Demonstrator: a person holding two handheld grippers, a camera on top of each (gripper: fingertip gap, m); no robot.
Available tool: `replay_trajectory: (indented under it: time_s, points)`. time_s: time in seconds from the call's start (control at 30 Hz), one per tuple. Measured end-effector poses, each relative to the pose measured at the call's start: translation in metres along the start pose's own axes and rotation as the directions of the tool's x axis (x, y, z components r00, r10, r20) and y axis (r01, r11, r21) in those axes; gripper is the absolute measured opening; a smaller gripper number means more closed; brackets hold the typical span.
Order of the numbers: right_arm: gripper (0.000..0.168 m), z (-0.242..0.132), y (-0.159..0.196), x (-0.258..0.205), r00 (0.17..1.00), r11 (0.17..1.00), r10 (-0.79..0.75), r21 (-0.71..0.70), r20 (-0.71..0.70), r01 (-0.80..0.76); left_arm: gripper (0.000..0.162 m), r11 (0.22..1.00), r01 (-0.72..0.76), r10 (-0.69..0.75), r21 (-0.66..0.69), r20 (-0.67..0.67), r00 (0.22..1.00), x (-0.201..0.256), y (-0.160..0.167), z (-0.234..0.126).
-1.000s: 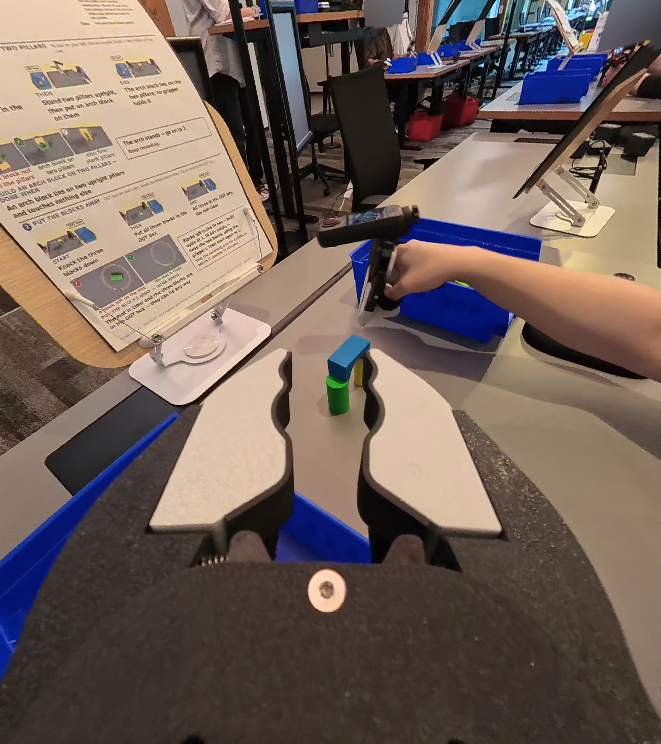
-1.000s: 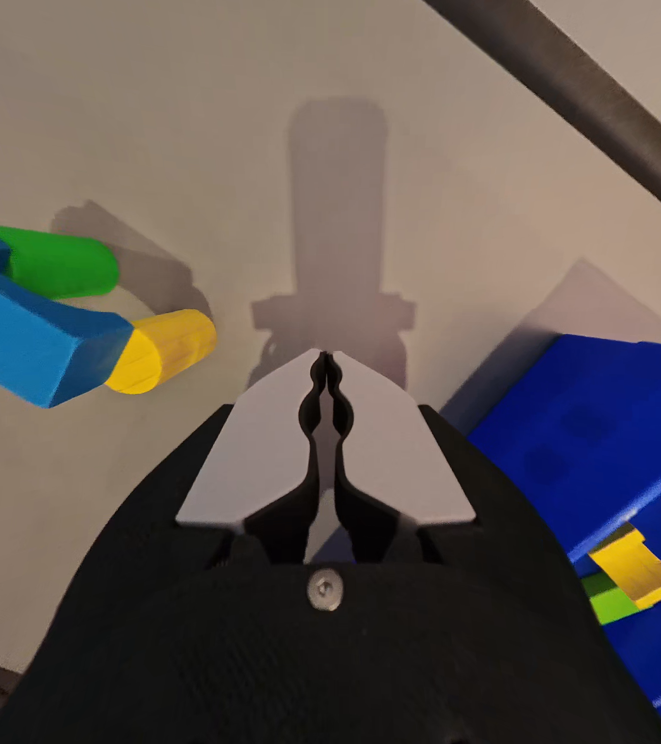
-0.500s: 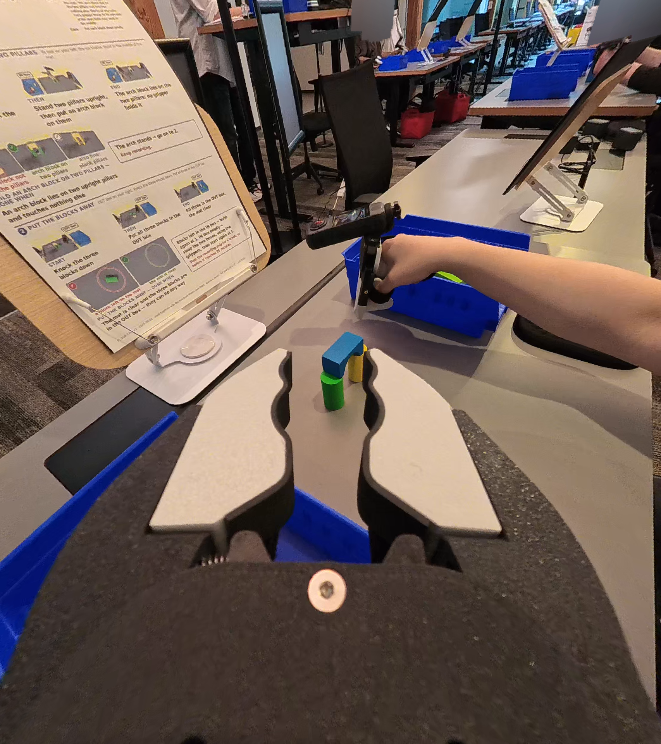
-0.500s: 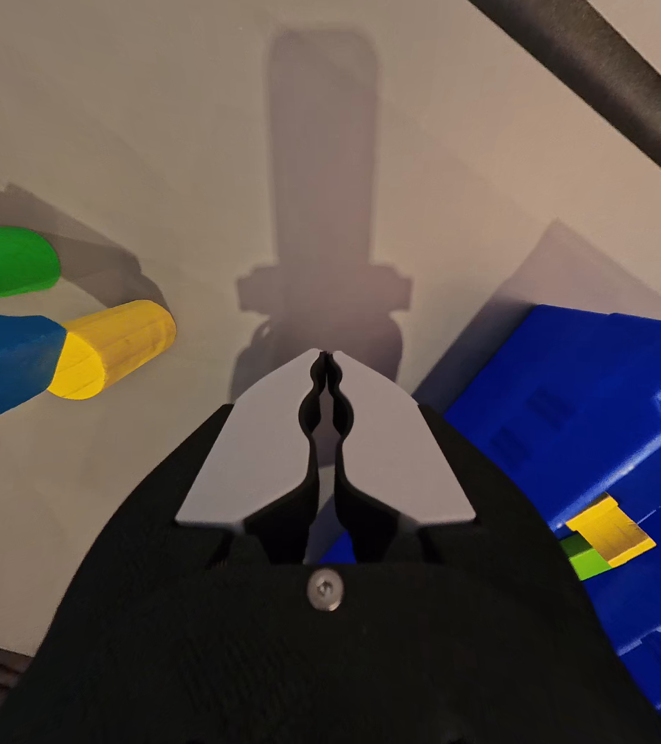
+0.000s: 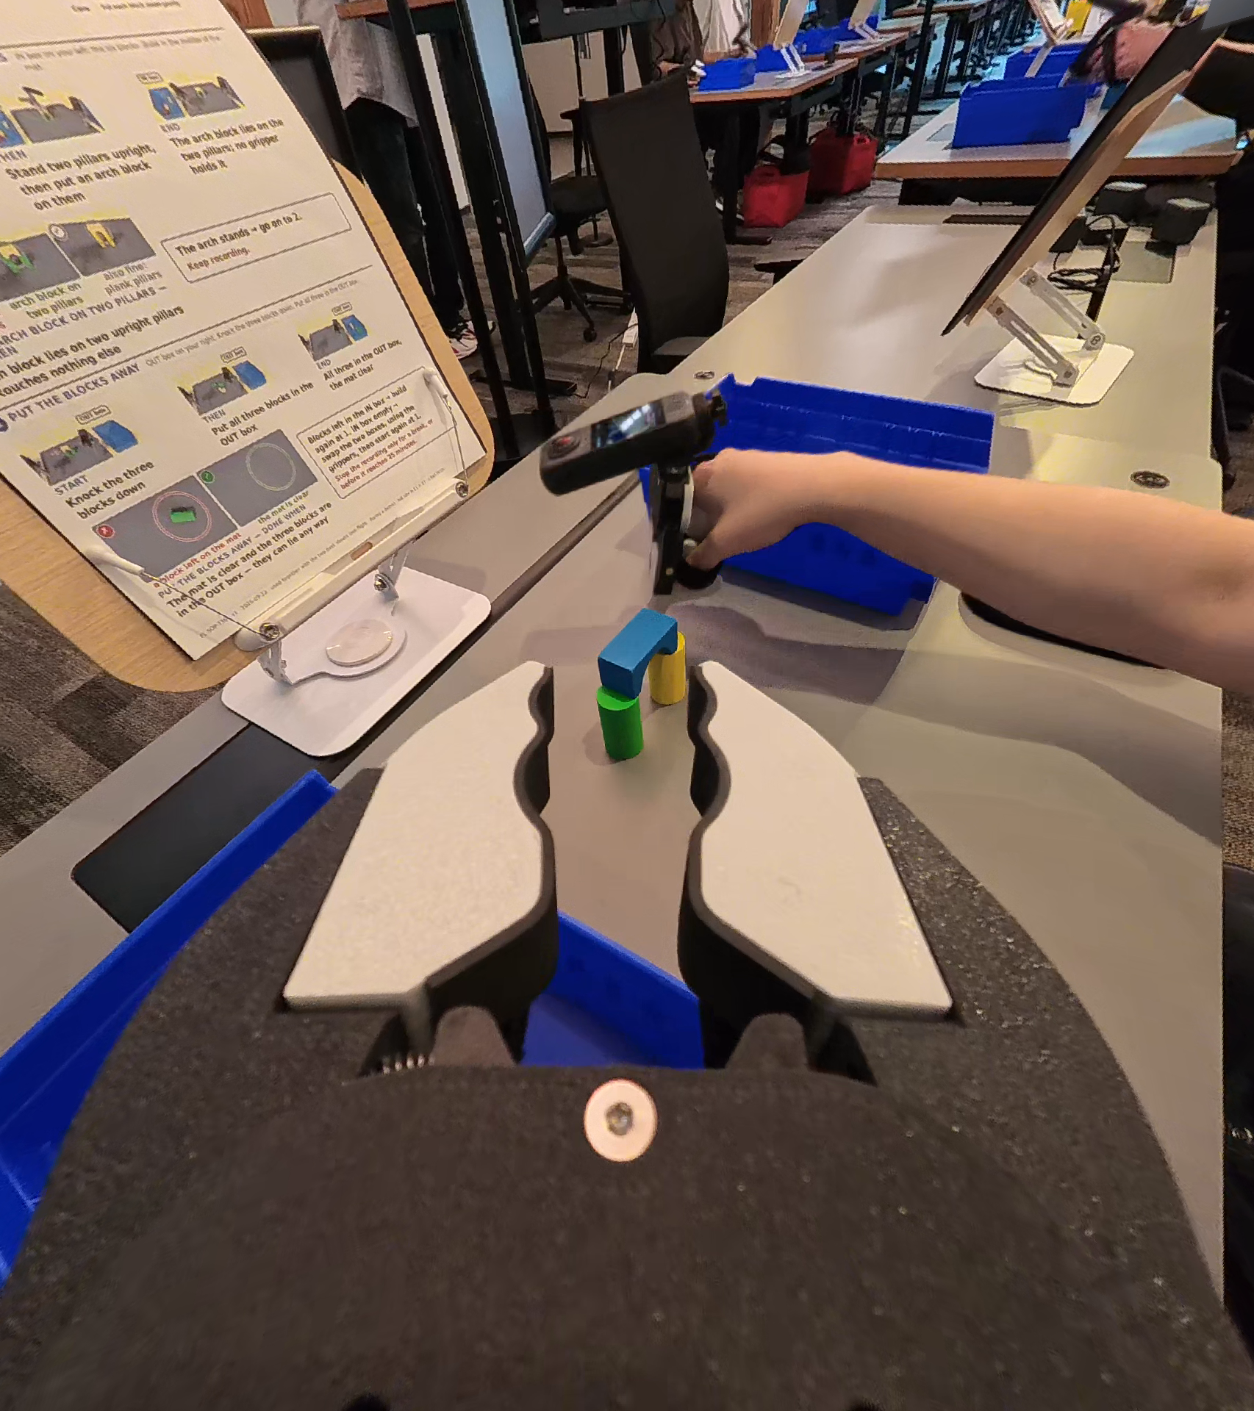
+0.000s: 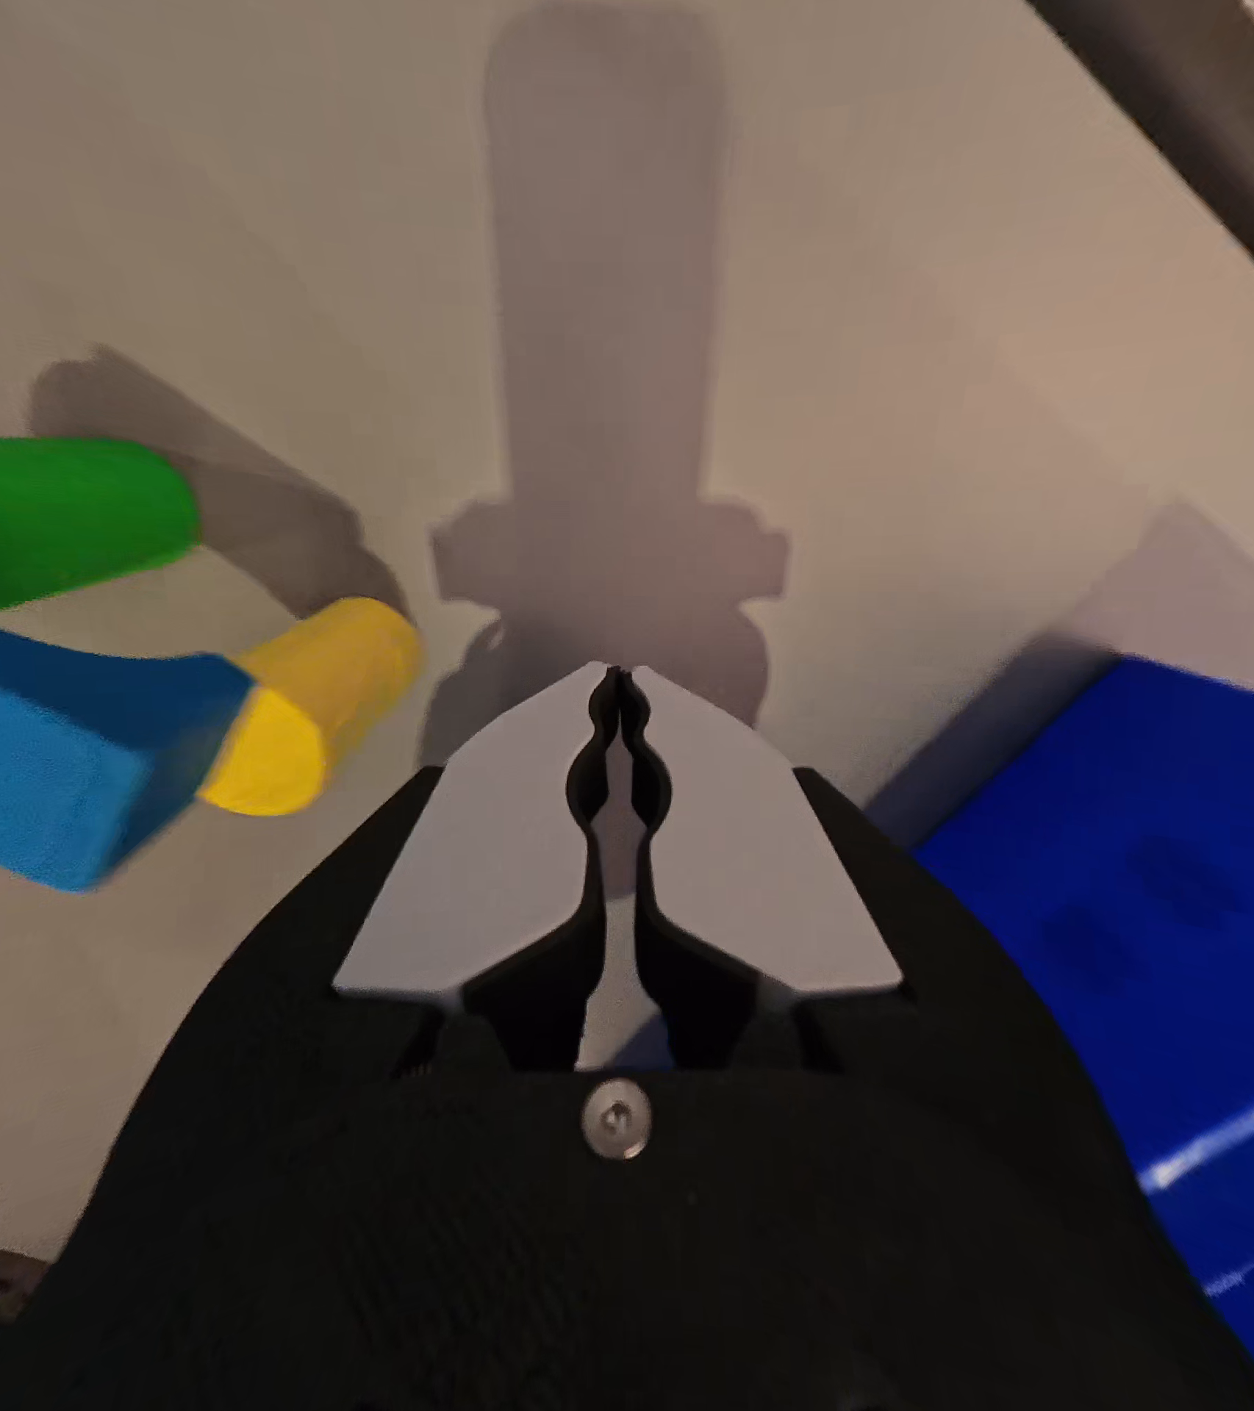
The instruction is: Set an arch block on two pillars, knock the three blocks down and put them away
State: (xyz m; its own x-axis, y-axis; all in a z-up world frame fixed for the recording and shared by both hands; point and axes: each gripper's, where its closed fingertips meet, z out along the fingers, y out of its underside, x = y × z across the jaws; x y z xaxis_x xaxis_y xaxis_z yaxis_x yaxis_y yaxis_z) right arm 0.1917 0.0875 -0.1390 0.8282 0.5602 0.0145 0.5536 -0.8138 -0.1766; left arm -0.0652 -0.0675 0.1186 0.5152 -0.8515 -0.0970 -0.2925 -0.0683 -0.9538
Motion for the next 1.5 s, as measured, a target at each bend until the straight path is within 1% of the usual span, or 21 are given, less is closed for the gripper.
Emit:
replay_trajectory:
  time_s: [0.07,0.17,0.3,0.5,0.6,0.63,0.67,0.73,0.8,0.87,0.93,1.0,1.07,1.17,1.23,1.27,1.33,1.4,1.43,1.47,1.5]
  points:
    - [0.001,0.002,-0.014,-0.033,0.995,0.995,-0.097,0.031,0.03,0.096,0.033,1.0,0.0,0.0,0.0,0.001,1.0,0.0,0.0,0.0]
    - [0.001,-0.005,-0.028,-0.102,0.955,0.963,-0.262,0.092,0.139,0.251,0.033,1.0,0.006,-0.006,-0.007,0.002,1.0,-0.001,0.002,0.002]
    - [0.001,-0.034,-0.043,-0.136,0.907,0.895,-0.422,0.15,-0.022,0.42,0.033,1.0,0.006,-0.006,-0.025,0.003,1.0,-0.001,0.005,0.005]
    - [0.001,-0.072,-0.04,-0.151,0.88,0.839,-0.466,0.268,-0.095,0.473,0.033,0.999,-0.006,0.006,-0.047,-0.002,1.0,0.003,0.007,0.008]
    - [0.001,-0.086,-0.037,-0.152,0.892,0.79,-0.436,0.424,-0.12,0.443,0.033,0.998,-0.009,0.009,-0.058,0.006,1.0,0.002,0.009,0.009]
    - [0.006,-0.089,-0.037,-0.149,0.91,0.77,-0.396,0.496,-0.124,0.402,0.033,0.998,-0.01,0.01,-0.062,0.006,1.0,0.003,0.009,0.009]
    - [0.03,-0.091,-0.038,-0.144,0.935,0.749,-0.335,0.568,-0.12,0.341,0.033,0.998,-0.01,0.011,-0.064,0.005,1.0,0.003,0.009,0.01]
    - [0.052,-0.08,-0.033,-0.139,0.966,0.729,-0.253,0.644,-0.062,0.232,0.033,0.998,-0.012,0.012,-0.063,-0.001,1.0,0.005,0.009,0.011]
    - [0.066,-0.057,-0.022,-0.136,0.98,0.755,-0.199,0.637,-0.009,0.159,0.033,0.998,-0.015,0.014,-0.068,-0.006,1.0,0.007,0.009,0.012]
    - [0.075,-0.029,-0.007,-0.134,0.986,0.81,-0.168,0.571,0.008,0.133,0.033,0.997,-0.018,0.018,-0.076,-0.008,1.0,0.008,0.01,0.013]
    - [0.075,-0.007,0.006,-0.13,0.986,0.853,-0.163,0.499,-0.023,0.153,0.033,0.996,-0.021,0.02,-0.084,-0.016,1.0,0.01,0.011,0.014]
    - [0.076,0.005,0.011,-0.121,0.984,0.863,-0.155,0.474,-0.085,0.177,0.033,0.996,-0.025,0.023,-0.09,-0.02,1.0,0.01,0.012,0.015]
    - [0.071,0.009,0.011,-0.122,0.984,0.855,-0.167,0.487,-0.068,0.179,0.033,0.995,-0.025,0.023,-0.096,-0.022,0.999,0.01,0.013,0.016]
    - [0.07,0.003,0.013,-0.124,0.983,0.851,-0.186,0.5,0.001,0.16,0.033,0.994,-0.024,0.022,-0.109,-0.024,0.999,0.01,0.016,0.018]
    - [0.07,-0.018,0.014,-0.124,0.98,0.838,-0.199,0.524,0.03,0.155,0.033,0.993,-0.029,0.026,-0.116,-0.024,0.999,0.01,0.017,0.019]
    - [0.07,-0.039,0.015,-0.121,0.978,0.816,-0.207,0.555,0.022,0.16,0.033,0.992,-0.029,0.027,-0.12,-0.023,0.999,0.01,0.018,0.02]
    - [0.071,-0.102,0.016,-0.102,0.978,0.735,-0.199,0.649,-0.068,0.195,0.033,0.992,-0.027,0.024,-0.126,-0.022,0.999,0.01,0.019,0.021]
    - [0.07,-0.169,0.029,-0.058,0.974,0.668,-0.118,0.71,-0.194,0.222,0.033,0.991,-0.025,0.022,-0.134,-0.022,1.0,0.009,0.021,0.022]
    - [0.07,-0.193,0.041,-0.03,0.972,0.67,-0.057,0.714,-0.227,0.206,0.033,0.99,-0.023,0.02,-0.138,-0.019,1.0,0.009,0.021,0.022]
    - [0.07,-0.206,0.054,0.004,0.97,0.684,0.026,0.712,-0.24,0.157,0.033,0.99,-0.024,0.021,-0.142,-0.02,1.0,0.01,0.022,0.022]
    - [0.07,-0.208,0.068,0.04,0.966,0.714,0.12,0.696,-0.229,0.076,0.033,0.989,-0.026,0.023,-0.143,-0.022,0.999,0.011,0.021,0.022]
